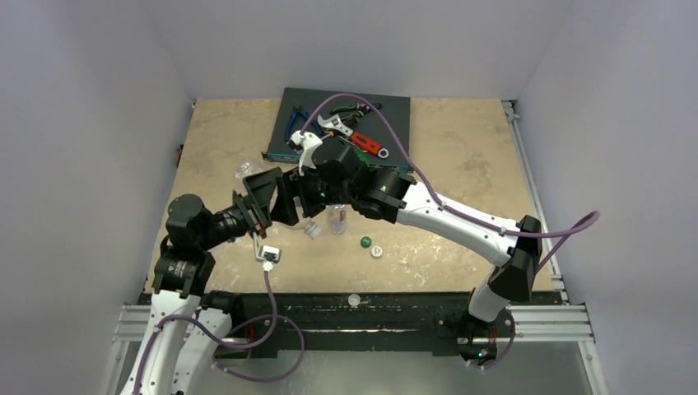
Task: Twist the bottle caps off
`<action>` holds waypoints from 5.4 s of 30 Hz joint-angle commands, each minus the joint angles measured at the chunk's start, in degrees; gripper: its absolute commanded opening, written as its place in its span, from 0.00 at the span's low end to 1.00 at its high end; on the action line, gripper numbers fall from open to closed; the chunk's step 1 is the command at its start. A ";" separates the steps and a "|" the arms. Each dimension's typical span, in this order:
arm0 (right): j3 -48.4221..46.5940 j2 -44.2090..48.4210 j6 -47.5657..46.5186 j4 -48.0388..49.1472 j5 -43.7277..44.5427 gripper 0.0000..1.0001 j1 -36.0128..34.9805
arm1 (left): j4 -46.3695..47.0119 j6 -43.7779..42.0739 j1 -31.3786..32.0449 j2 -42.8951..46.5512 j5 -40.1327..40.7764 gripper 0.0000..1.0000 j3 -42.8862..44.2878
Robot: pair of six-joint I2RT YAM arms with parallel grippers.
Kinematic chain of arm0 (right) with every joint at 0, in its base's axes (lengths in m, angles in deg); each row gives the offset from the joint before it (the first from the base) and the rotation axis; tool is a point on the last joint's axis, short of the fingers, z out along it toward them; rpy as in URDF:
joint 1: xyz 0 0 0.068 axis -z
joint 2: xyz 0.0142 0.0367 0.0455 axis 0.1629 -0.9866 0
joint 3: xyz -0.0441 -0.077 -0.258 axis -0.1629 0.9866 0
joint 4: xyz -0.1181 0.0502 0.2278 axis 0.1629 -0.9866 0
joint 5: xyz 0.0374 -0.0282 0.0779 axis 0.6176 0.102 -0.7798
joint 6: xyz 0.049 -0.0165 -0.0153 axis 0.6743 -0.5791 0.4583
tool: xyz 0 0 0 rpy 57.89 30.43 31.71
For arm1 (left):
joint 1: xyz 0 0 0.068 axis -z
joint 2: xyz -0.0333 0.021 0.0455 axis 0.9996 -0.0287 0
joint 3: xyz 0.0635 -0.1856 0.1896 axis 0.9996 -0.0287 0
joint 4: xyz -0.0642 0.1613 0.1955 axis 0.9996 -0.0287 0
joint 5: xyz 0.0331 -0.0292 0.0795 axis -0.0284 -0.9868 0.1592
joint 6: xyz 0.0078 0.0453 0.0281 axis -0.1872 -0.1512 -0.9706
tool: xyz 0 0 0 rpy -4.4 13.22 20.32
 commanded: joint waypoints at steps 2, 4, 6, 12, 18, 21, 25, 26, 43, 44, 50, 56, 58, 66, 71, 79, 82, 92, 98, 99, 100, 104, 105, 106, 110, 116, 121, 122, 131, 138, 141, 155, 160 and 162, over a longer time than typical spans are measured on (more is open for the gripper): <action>-3.82 1.47 -1.20 -1.39 1.44 0.72 -0.58 | 2.20 -1.86 0.04 -0.68 0.09 0.87 1.94; -4.47 1.89 -1.65 -1.10 1.01 0.73 -0.54 | 2.16 -0.81 0.04 -0.38 0.02 0.77 2.02; -5.30 2.12 -2.34 -1.33 2.33 0.74 -0.50 | 1.99 -0.20 0.04 -0.02 0.14 0.65 2.07; -7.66 3.06 -3.20 -0.94 5.41 0.86 -0.49 | 2.23 2.31 0.05 0.23 1.56 0.53 2.16; -12.82 4.70 -5.89 -3.26 12.93 0.92 -0.17 | 4.53 12.97 0.04 -2.07 4.95 0.55 4.35; -16.32 5.72 -7.30 -4.13 17.30 0.92 0.49 | 3.52 26.12 0.04 -4.51 6.16 0.55 8.47; -17.59 8.18 -8.73 -1.92 22.60 0.91 0.69 | -5.52 51.41 0.04 -12.18 7.16 0.54 19.22; -17.16 9.19 -8.77 -0.99 23.70 0.91 0.74 | -9.52 55.77 0.04 -13.89 6.62 0.51 21.37; -14.25 9.03 -6.62 10.31 23.23 0.87 0.65 | -1.11 105.99 0.04 -12.09 1.62 0.44 17.09; -13.71 9.03 -6.51 10.65 23.14 0.87 0.65 | -0.24 108.09 0.04 -12.08 1.22 0.44 16.92; -12.82 7.80 -6.43 13.05 22.07 0.81 0.65 | 2.70 115.41 0.04 -13.57 -0.12 0.44 16.26; -14.36 6.01 -5.36 13.61 20.77 0.72 0.65 | 4.54 115.99 0.04 -13.09 -0.43 0.45 15.49; -15.08 5.50 -5.42 13.44 20.67 0.70 0.66 | 4.51 115.48 0.04 -12.84 -0.60 0.45 15.31; -17.96 3.43 -5.96 11.34 21.82 0.59 0.69 | 4.69 113.08 0.04 -11.75 -1.02 0.45 14.65; -17.57 3.57 -5.75 13.16 20.44 0.43 0.74 | 4.40 110.54 0.04 -10.87 -1.00 0.45 13.54; -13.70 3.96 -7.18 14.24 19.12 0.15 0.66 | 6.24 115.84 0.04 -11.85 -0.12 1.00 14.96; -12.33 4.01 -7.99 14.23 18.46 0.19 0.56 | 7.89 117.31 0.04 -12.85 -1.93 1.00 15.97; -10.98 4.03 -8.99 14.77 18.87 0.19 0.41 | 10.55 118.09 0.04 -14.44 -3.94 0.86 16.18; -12.37 2.68 -9.04 14.41 18.32 0.19 -0.15 | 11.89 118.85 0.04 -16.54 -4.81 0.61 16.70; -12.46 2.57 -9.04 14.54 18.22 0.19 -0.22 | 12.13 118.96 0.06 -16.83 -4.86 0.56 16.93; -12.59 2.45 -9.04 14.52 18.09 0.19 -0.23 | 12.23 119.08 0.05 -17.04 -5.16 0.52 17.03; -12.69 2.36 -8.88 14.44 18.76 0.22 -0.32 | 12.12 119.11 0.04 -17.22 -7.25 0.44 17.52; -12.69 2.54 -8.79 14.54 19.64 0.27 -0.36 | 11.53 118.66 0.04 -17.06 -7.32 0.40 17.72; -12.69 2.76 -8.77 14.82 20.56 0.37 -0.32 | 10.95 118.03 0.04 -16.82 -7.41 0.37 17.76; -15.36 2.42 -6.41 13.73 23.04 0.50 -0.32 | 8.97 115.96 0.04 -15.49 -7.01 0.35 17.29; -21.74 -0.90 -5.64 9.29 27.43 0.48 -0.32 | 9.56 115.51 0.04 -13.71 -1.28 0.35 16.36; -20.68 -0.91 -5.18 10.39 27.40 0.44 -0.32 | 10.59 116.22 0.05 -13.64 -0.09 0.35 16.40; -20.56 -0.78 -5.12 10.57 27.18 0.43 -0.32 | 10.73 116.34 0.04 -13.71 0.00 0.35 16.44; -20.14 -0.68 -5.41 11.04 25.79 0.54 -0.32 | 11.27 118.10 0.04 -15.15 2.31 0.33 16.59; -18.10 -0.42 -5.86 11.59 25.69 0.53 -0.32 | 12.69 119.63 0.05 -15.32 2.18 0.33 17.13; -16.83 0.04 -5.61 12.72 24.34 0.52 -0.32 | 13.13 120.49 0.04 -15.42 1.91 0.33 17.70; -16.88 1.50 -6.82 14.79 24.30 0.48 -0.32 | 11.90 119.51 0.04 -15.09 1.37 0.33 17.50; -16.91 1.73 -7.22 14.93 24.51 0.47 -0.32 | 11.86 119.77 0.04 -15.17 1.42 0.33 17.24; -16.84 1.85 -7.28 14.85 24.67 0.45 -0.32 | 11.98 119.71 0.04 -15.08 1.43 0.33 17.19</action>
